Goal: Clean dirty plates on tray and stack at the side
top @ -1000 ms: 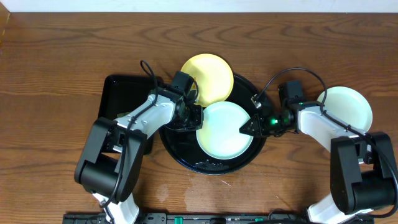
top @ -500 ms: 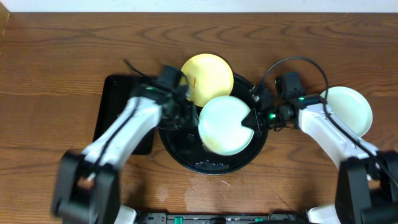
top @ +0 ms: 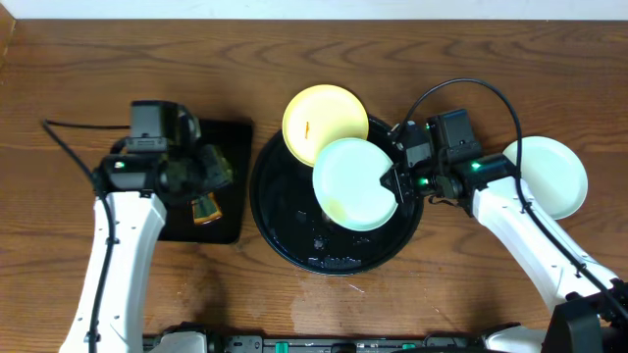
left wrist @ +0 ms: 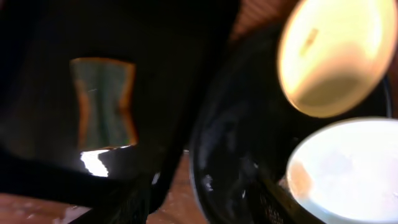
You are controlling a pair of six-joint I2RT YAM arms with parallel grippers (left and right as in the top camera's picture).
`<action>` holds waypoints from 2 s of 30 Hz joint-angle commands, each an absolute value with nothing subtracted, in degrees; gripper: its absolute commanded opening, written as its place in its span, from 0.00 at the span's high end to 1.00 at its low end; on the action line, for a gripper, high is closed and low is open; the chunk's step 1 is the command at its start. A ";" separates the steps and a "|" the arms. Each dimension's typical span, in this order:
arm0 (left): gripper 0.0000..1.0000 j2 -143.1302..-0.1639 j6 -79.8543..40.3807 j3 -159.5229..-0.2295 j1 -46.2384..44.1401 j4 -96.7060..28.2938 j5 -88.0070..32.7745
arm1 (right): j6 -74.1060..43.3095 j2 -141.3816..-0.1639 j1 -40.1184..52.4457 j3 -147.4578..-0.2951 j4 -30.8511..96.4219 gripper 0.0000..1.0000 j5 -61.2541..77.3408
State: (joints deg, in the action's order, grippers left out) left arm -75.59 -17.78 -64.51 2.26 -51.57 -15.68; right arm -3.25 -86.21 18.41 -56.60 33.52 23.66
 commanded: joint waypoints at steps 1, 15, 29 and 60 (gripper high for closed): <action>0.46 -75.70 -14.98 -64.55 5.13 -52.27 -14.26 | -4.62 -85.38 19.88 -57.71 32.21 0.99 23.44; 0.47 -75.70 -12.45 -64.47 6.09 -53.04 -14.24 | 11.46 -76.64 35.38 -57.80 29.17 0.99 -5.61; 0.46 -75.70 -12.45 -64.47 6.09 -53.06 -14.24 | 11.73 -70.72 41.08 -57.80 31.97 0.99 -14.83; 0.46 -75.70 -12.47 -64.47 6.09 -53.10 -14.26 | -21.96 -71.02 31.88 -57.80 36.64 0.99 -16.03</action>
State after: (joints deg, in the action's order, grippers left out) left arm -75.64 -13.41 -64.51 5.91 -52.75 -14.81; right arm -2.98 -71.09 37.08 -56.64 34.81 -14.46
